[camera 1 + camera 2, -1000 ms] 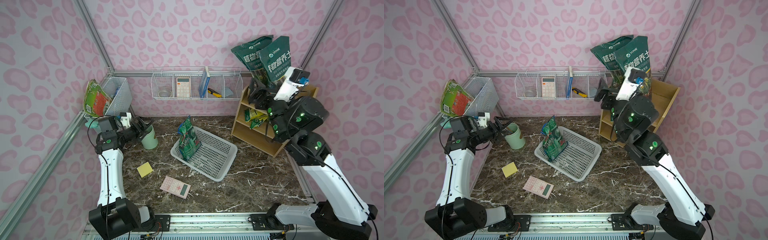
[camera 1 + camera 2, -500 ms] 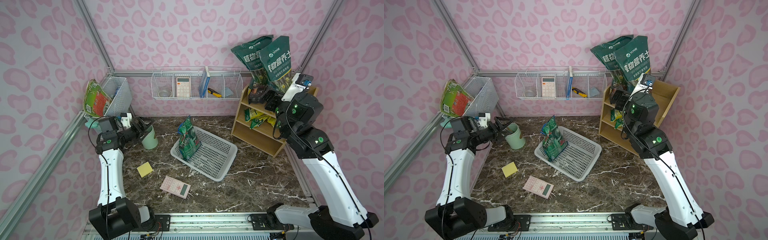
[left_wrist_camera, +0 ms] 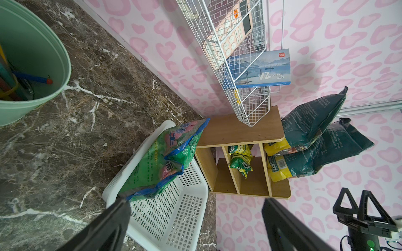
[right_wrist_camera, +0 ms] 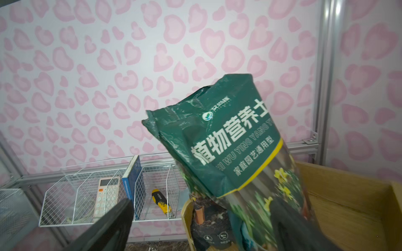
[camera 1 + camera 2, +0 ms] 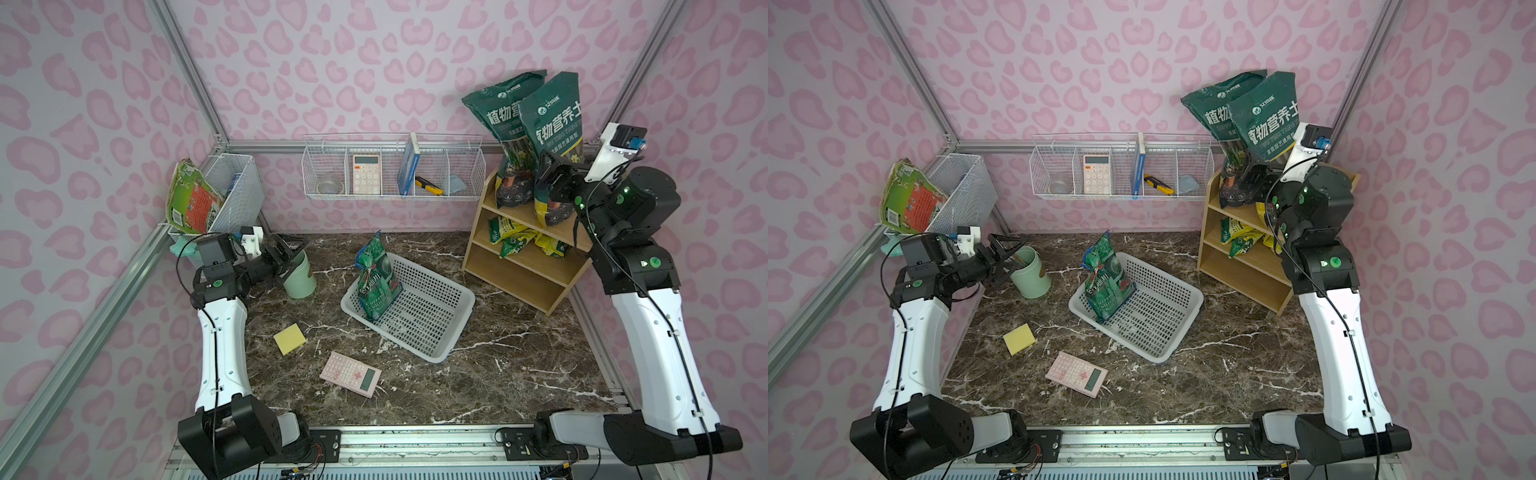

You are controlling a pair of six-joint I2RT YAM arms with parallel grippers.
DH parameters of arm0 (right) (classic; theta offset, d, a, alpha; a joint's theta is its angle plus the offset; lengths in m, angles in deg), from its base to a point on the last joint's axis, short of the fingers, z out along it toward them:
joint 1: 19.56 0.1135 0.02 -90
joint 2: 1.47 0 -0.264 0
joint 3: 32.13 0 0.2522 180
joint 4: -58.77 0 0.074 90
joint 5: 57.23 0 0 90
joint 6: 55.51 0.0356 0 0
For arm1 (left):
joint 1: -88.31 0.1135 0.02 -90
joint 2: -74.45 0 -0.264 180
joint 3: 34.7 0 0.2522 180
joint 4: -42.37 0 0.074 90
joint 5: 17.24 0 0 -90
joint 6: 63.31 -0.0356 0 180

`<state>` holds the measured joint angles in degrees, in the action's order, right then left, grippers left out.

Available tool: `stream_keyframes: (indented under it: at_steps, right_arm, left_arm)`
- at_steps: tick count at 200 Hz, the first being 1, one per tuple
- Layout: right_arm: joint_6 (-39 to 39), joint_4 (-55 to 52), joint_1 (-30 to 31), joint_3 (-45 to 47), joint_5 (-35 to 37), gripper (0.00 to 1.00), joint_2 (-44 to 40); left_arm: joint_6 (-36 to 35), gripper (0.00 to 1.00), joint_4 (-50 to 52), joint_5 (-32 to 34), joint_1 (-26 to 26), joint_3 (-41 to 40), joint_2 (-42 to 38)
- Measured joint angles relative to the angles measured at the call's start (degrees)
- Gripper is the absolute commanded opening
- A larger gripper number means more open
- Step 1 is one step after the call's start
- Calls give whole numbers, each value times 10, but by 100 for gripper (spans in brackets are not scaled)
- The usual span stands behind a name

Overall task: Take down the fertilizer bag from the shelf
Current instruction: Pick up the fertilizer bag from the shelf.

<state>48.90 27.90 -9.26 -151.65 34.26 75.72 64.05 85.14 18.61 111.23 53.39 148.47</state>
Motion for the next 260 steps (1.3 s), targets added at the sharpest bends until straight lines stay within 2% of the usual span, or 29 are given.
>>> stream_keyframes:
  at_steps: [20, 33, 34, 37, 40, 70, 93, 148, 170, 195, 216, 237, 260]
  right_arm:
    - [-7, -49, -7, -16, -4, 99, 20]
    - [2, -71, -16, -40, -2, 84, 37]
    - [2, -72, -17, -41, -2, 85, 38]
    - [2, -75, -19, -46, -3, 97, 41]
    - [2, -77, -21, -49, -7, 100, 43]
    - [-16, -52, -27, -26, -86, 99, 34]
    - [10, -35, -41, 1, -132, 99, 29]
    - [65, 5, -106, 30, -295, 99, 38]
    - [83, 37, -132, 71, -321, 100, 9]
    - [82, 75, -132, 97, -362, 99, -15]
    - [81, 79, -130, 96, -360, 100, -25]
    - [59, 57, -108, 61, -310, 95, -20]
    - [28, 31, -81, 25, -237, 94, -10]
  left_arm:
    - [2, 99, -4, -1, 0, 0, 0]
    - [2, 99, -4, -2, 1, 0, 0]
    - [2, 99, -4, -2, 1, 0, 0]
    - [2, 99, -4, -2, 1, 0, 0]
    - [2, 99, -4, -2, 1, 0, 0]
    - [2, 99, -4, -3, 1, 0, 0]
    - [2, 99, -4, -4, 1, 0, 0]
    - [2, 99, -4, -4, 1, 0, 0]
    - [2, 99, -4, -4, 1, 0, 0]
    - [2, 99, -4, -3, 1, -1, 0]
    - [2, 99, -4, -3, 1, -2, 0]
    - [4, 99, -4, -3, 1, -2, 0]
    - [4, 99, -4, -4, 2, -2, 1]
